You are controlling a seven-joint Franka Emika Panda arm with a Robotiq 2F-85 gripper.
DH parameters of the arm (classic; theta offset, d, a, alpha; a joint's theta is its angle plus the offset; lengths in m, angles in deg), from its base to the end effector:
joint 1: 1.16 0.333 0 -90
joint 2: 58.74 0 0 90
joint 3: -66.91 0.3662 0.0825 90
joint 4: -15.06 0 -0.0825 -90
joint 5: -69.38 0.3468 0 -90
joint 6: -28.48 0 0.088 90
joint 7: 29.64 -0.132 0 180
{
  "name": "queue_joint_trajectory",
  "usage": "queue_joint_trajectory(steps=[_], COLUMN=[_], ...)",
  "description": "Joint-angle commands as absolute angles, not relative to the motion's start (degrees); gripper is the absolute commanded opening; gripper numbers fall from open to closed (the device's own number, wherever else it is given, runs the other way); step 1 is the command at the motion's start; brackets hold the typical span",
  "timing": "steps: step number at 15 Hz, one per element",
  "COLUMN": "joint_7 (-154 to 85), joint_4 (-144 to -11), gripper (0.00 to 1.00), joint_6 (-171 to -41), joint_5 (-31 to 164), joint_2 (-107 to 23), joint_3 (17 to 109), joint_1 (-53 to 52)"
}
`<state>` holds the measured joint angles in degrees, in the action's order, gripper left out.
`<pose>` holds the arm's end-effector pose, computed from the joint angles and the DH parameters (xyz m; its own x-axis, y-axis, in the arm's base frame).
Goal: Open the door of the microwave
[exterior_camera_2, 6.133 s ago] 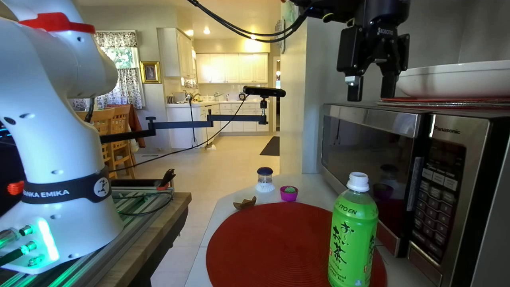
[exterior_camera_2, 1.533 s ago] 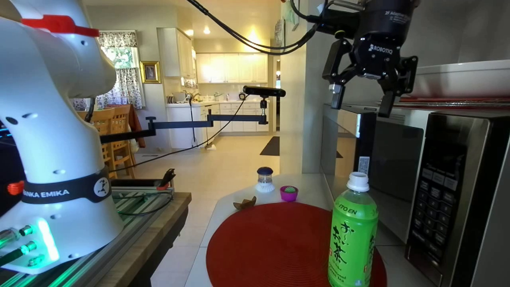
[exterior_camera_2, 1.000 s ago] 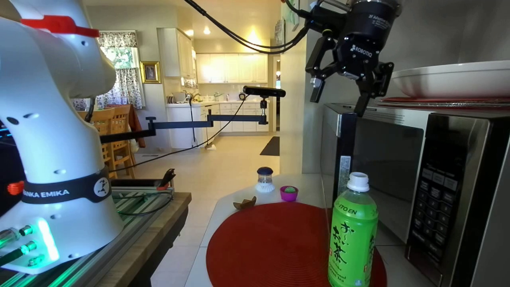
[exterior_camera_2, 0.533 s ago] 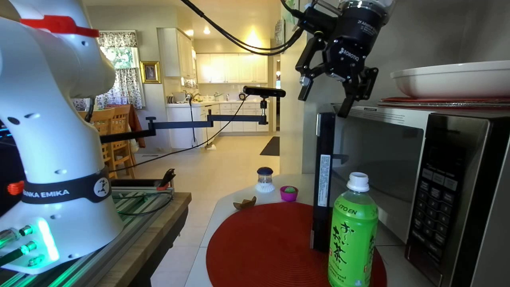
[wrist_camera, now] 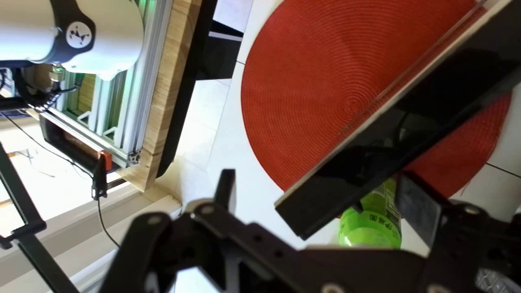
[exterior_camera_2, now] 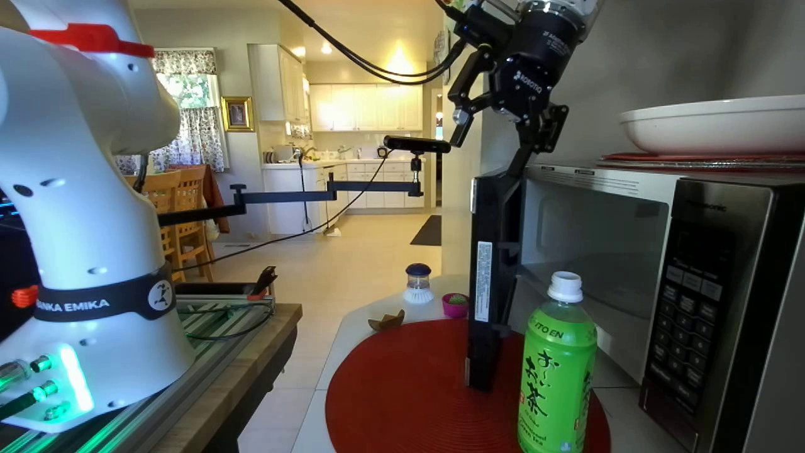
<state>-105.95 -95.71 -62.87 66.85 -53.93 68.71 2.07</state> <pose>0.4861 0.0366 0.4593 0.3184 -0.9460 -0.0610 -0.8572 -0.3148 0.4075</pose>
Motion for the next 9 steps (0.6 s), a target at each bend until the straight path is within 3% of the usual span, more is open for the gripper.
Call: queue_joint_trajectory(steps=[1,9], joint_7=[-103.3,-101.3], joint_4=[-97.9,-102.8], gripper=[1.0,1.0], joint_6=[-61.8,-61.4], joint_5=[68.1,69.0], joint_2=[-56.0,-58.9], joint_3=[69.0,70.4], joint_1=[2.3,2.8])
